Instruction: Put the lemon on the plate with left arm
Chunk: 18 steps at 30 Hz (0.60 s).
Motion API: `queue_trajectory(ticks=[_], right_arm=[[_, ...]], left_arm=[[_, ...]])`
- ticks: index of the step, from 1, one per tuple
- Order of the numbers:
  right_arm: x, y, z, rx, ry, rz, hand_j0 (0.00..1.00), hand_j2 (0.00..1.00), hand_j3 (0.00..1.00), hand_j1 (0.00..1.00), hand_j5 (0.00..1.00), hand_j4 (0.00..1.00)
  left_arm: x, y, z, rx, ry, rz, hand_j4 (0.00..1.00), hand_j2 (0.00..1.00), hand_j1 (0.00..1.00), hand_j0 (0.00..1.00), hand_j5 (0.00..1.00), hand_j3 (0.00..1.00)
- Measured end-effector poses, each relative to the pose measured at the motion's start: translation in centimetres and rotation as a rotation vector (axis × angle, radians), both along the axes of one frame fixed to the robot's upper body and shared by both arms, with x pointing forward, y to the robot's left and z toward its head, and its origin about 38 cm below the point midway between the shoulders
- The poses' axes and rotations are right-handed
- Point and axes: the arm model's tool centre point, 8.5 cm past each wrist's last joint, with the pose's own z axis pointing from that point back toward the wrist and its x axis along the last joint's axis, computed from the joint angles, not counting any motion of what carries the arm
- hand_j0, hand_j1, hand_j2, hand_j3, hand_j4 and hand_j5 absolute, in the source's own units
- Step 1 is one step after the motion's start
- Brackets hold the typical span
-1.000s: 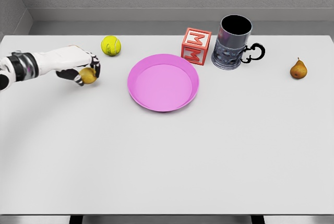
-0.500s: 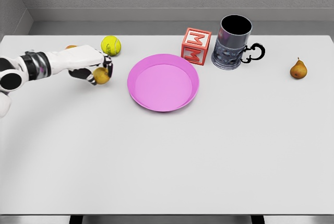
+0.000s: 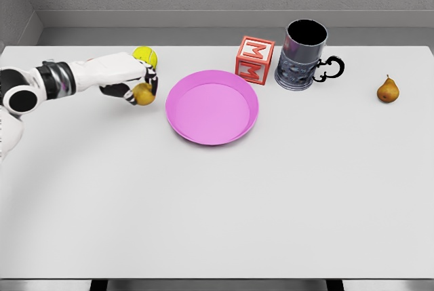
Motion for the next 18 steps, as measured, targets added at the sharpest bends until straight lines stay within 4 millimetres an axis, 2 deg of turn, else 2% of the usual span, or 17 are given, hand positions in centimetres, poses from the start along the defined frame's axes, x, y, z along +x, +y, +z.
queue_trajectory(ticks=[18], right_arm=[[0.0, 0.0, 0.0, 0.0, 0.0, 0.0, 1.0, 1.0, 1.0, 1.0, 1.0, 1.0]], left_arm=[[-0.8, -3.3, 1.4, -0.033, -0.052, -0.08, 0.41, 0.41, 0.41, 0.41, 0.41, 0.41]])
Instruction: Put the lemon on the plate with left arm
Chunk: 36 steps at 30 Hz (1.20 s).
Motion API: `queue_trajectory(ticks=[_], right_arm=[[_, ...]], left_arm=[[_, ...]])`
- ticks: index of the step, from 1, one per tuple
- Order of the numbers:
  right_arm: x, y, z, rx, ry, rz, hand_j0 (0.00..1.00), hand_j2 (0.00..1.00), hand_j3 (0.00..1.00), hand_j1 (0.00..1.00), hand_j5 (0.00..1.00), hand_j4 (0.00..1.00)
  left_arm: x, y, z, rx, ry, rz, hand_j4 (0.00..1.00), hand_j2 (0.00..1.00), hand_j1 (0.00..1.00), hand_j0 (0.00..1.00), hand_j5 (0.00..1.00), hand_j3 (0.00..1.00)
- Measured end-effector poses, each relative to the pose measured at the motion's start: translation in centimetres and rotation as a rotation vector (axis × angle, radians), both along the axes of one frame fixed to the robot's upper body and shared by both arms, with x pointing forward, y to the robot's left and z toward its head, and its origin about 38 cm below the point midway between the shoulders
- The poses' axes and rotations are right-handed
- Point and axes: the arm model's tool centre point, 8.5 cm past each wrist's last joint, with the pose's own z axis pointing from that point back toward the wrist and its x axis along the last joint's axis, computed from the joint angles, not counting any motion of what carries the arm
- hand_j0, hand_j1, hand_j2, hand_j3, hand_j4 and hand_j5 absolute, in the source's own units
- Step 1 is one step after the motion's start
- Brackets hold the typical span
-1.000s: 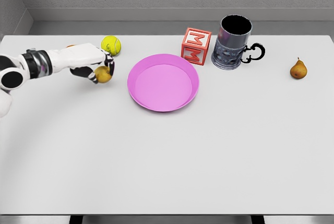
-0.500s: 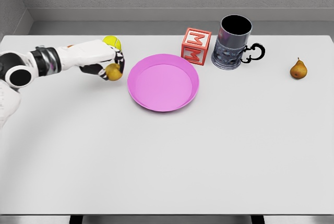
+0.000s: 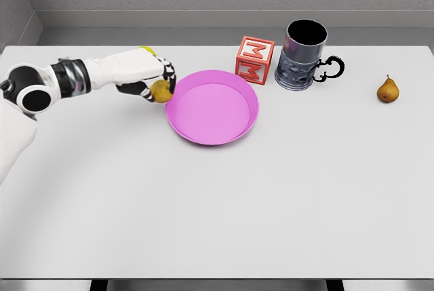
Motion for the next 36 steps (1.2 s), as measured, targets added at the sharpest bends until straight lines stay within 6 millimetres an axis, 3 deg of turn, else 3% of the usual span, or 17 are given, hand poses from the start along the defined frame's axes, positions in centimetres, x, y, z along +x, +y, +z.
queue_trajectory(ticks=[23, 24, 25, 32, 34, 36], right_arm=[[0.0, 0.0, 0.0, 0.0, 0.0, 0.0, 1.0, 1.0, 1.0, 1.0, 1.0, 1.0], [0.0, 0.0, 0.0, 0.0, 0.0, 0.0, 1.0, 1.0, 1.0, 1.0, 1.0, 1.0], [0.0, 0.0, 0.0, 0.0, 0.0, 0.0, 1.0, 1.0, 1.0, 1.0, 1.0, 1.0], [0.0, 0.0, 0.0, 0.0, 0.0, 0.0, 1.0, 1.0, 1.0, 1.0, 1.0, 1.0], [0.0, 0.0, 0.0, 0.0, 0.0, 0.0, 1.0, 1.0, 1.0, 1.0, 1.0, 1.0], [0.0, 0.0, 0.0, 0.0, 0.0, 0.0, 1.0, 1.0, 1.0, 1.0, 1.0, 1.0]], left_arm=[[-2.1, -5.2, 1.0, -0.029, -0.05, -0.137, 0.42, 0.42, 0.42, 0.42, 0.42, 0.42], [-2.1, -5.5, 1.0, -0.03, -0.052, -0.143, 0.56, 0.56, 0.56, 0.56, 0.56, 0.56], [-2.1, -5.6, 1.0, -0.031, -0.051, -0.147, 1.0, 1.0, 1.0, 1.0, 1.0, 1.0], [-1.9, -5.5, 1.7, -0.034, -0.066, -0.143, 1.0, 1.0, 1.0, 1.0, 1.0, 1.0], [-1.5, -3.0, 2.5, -0.04, -0.082, -0.089, 1.0, 1.0, 1.0, 1.0, 1.0, 1.0], [-1.1, 0.8, 4.0, -0.04, -0.113, -0.011, 1.0, 1.0, 1.0, 1.0, 1.0, 1.0]])
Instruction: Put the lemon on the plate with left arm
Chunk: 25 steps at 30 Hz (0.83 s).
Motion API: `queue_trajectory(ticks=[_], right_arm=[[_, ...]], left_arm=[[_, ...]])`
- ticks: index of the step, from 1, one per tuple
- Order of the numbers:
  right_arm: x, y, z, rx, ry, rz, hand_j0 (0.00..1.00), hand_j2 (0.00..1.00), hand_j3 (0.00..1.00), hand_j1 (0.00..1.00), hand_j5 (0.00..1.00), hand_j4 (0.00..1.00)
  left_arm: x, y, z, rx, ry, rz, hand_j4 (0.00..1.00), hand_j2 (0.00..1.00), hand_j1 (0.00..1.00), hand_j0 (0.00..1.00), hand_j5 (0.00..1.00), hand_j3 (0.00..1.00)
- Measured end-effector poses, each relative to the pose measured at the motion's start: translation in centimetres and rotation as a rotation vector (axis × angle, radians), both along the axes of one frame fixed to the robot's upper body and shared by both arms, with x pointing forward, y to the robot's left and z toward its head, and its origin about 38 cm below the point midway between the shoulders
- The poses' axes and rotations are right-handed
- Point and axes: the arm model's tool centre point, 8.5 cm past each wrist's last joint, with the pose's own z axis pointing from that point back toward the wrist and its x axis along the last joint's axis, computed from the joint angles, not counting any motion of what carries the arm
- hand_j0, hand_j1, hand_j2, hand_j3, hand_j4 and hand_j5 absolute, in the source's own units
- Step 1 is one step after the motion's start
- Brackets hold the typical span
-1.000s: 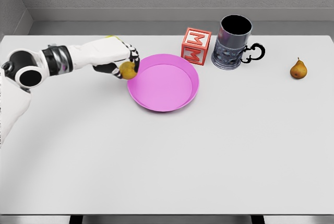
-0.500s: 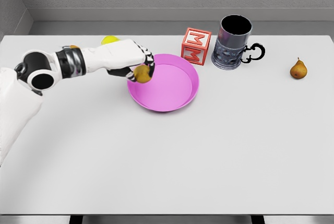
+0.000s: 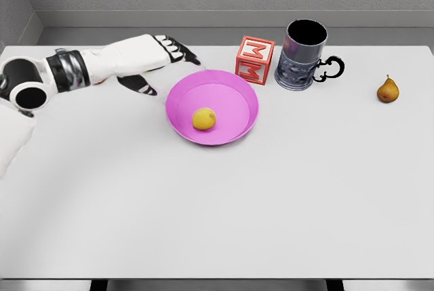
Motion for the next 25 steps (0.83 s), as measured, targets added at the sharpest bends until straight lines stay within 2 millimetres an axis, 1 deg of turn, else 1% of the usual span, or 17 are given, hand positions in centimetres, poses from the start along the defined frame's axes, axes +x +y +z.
queue_trajectory(ticks=[1, 2, 4, 5, 6, 8, 10, 12, 17, 18, 19, 22, 25], right_arm=[[0.0, 0.0, 0.0, 0.0, 0.0, 0.0, 1.0, 1.0, 1.0, 1.0, 1.0, 1.0], [0.0, 0.0, 0.0, 0.0, 0.0, 0.0, 1.0, 1.0, 1.0, 1.0, 1.0, 1.0], [0.0, 0.0, 0.0, 0.0, 0.0, 0.0, 1.0, 1.0, 1.0, 1.0, 1.0, 1.0], [0.0, 0.0, 0.0, 0.0, 0.0, 0.0, 1.0, 1.0, 1.0, 1.0, 1.0, 1.0], [0.0, 0.0, 0.0, 0.0, 0.0, 0.0, 1.0, 1.0, 1.0, 1.0, 1.0, 1.0], [0.0, 0.0, 0.0, 0.0, 0.0, 0.0, 1.0, 1.0, 1.0, 1.0, 1.0, 1.0], [0.0, 0.0, 0.0, 0.0, 0.0, 0.0, 1.0, 1.0, 1.0, 1.0, 1.0, 1.0], [0.0, 0.0, 0.0, 0.0, 0.0, 0.0, 1.0, 1.0, 1.0, 1.0, 1.0, 1.0], [0.0, 0.0, 0.0, 0.0, 0.0, 0.0, 1.0, 1.0, 1.0, 1.0, 1.0, 1.0], [0.0, 0.0, 0.0, 0.0, 0.0, 0.0, 1.0, 1.0, 1.0, 1.0, 1.0, 1.0], [0.0, 0.0, 0.0, 0.0, 0.0, 0.0, 1.0, 1.0, 1.0, 1.0, 1.0, 1.0], [0.0, 0.0, 0.0, 0.0, 0.0, 0.0, 1.0, 1.0, 1.0, 1.0, 1.0, 1.0], [0.0, 0.0, 0.0, 0.0, 0.0, 0.0, 1.0, 1.0, 1.0, 1.0, 1.0, 1.0]], left_arm=[[-0.2, 2.2, -0.1, 0.002, 0.006, 0.043, 1.0, 1.0, 1.0, 1.0, 1.0, 1.0], [-0.6, 4.4, -0.7, 0.0, 0.024, 0.084, 1.0, 1.0, 1.0, 1.0, 1.0, 1.0], [-2.6, 9.0, -4.0, -0.01, 0.105, 0.179, 1.0, 1.0, 1.0, 1.0, 1.0, 1.0], [-3.6, 11.2, -5.2, -0.013, 0.132, 0.227, 1.0, 1.0, 1.0, 1.0, 1.0, 1.0], [-5.0, 13.5, -7.2, -0.025, 0.18, 0.286, 1.0, 1.0, 1.0, 1.0, 1.0, 1.0], [-5.6, 17.1, -7.3, -0.058, 0.188, 0.38, 1.0, 1.0, 1.0, 1.0, 1.0, 1.0], [-5.7, 19.2, -6.9, -0.085, 0.183, 0.438, 1.0, 1.0, 1.0, 1.0, 1.0, 1.0], [-5.8, 19.9, -6.7, -0.102, 0.182, 0.457, 1.0, 1.0, 1.0, 1.0, 1.0, 1.0], [-5.9, 19.9, -6.9, -0.127, 0.191, 0.455, 1.0, 1.0, 1.0, 1.0, 1.0, 1.0], [-6.5, 19.8, -7.7, -0.121, 0.207, 0.451, 1.0, 1.0, 1.0, 1.0, 1.0, 1.0], [-6.6, 19.4, -7.7, -0.118, 0.206, 0.44, 1.0, 1.0, 1.0, 1.0, 1.0, 1.0], [-6.6, 18.3, -7.2, -0.116, 0.189, 0.405, 1.0, 1.0, 1.0, 1.0, 1.0, 1.0], [-6.6, 17.6, -6.9, -0.118, 0.179, 0.388, 1.0, 1.0, 1.0, 1.0, 1.0, 1.0]])
